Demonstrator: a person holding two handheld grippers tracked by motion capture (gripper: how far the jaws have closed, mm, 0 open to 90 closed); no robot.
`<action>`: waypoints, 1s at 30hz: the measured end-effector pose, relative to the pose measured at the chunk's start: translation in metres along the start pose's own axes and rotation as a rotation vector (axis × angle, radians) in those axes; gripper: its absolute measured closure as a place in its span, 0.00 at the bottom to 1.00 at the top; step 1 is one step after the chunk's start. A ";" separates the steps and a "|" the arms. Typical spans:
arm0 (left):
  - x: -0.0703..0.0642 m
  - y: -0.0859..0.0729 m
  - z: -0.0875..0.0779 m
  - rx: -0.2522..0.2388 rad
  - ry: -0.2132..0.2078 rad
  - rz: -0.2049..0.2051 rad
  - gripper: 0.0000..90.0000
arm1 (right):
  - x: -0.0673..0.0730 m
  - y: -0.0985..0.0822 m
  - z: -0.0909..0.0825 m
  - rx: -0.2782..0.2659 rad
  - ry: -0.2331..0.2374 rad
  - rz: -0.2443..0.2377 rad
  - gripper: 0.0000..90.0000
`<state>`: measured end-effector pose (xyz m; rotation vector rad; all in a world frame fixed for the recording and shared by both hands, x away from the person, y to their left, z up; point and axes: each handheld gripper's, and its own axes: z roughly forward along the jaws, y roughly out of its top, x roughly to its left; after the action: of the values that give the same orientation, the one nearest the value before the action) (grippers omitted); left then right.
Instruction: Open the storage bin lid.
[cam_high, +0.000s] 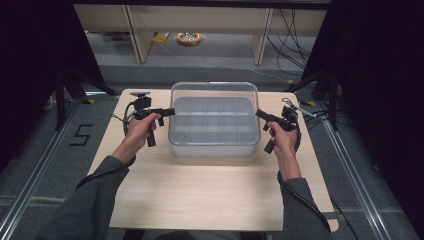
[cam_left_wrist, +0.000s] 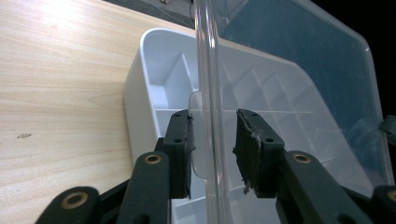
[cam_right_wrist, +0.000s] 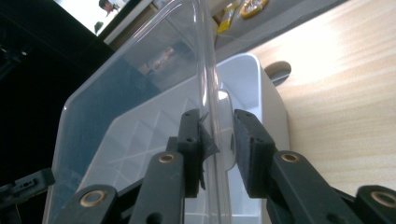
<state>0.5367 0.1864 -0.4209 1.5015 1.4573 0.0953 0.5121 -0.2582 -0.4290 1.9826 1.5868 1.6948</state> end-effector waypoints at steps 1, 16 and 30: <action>-0.002 0.000 -0.002 -0.007 -0.006 -0.002 0.73 | 0.000 0.000 0.000 0.000 0.000 0.000 0.82; -0.019 -0.004 -0.026 -0.008 -0.026 0.055 0.73 | 0.010 0.001 -0.025 -0.010 0.003 -0.058 0.82; -0.021 -0.024 -0.041 -0.015 -0.046 0.082 0.73 | 0.007 -0.022 -0.039 -0.005 0.031 0.017 0.82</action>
<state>0.4874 0.1883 -0.4047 1.5416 1.3553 0.1206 0.4678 -0.2632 -0.4237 1.9828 1.5777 1.7432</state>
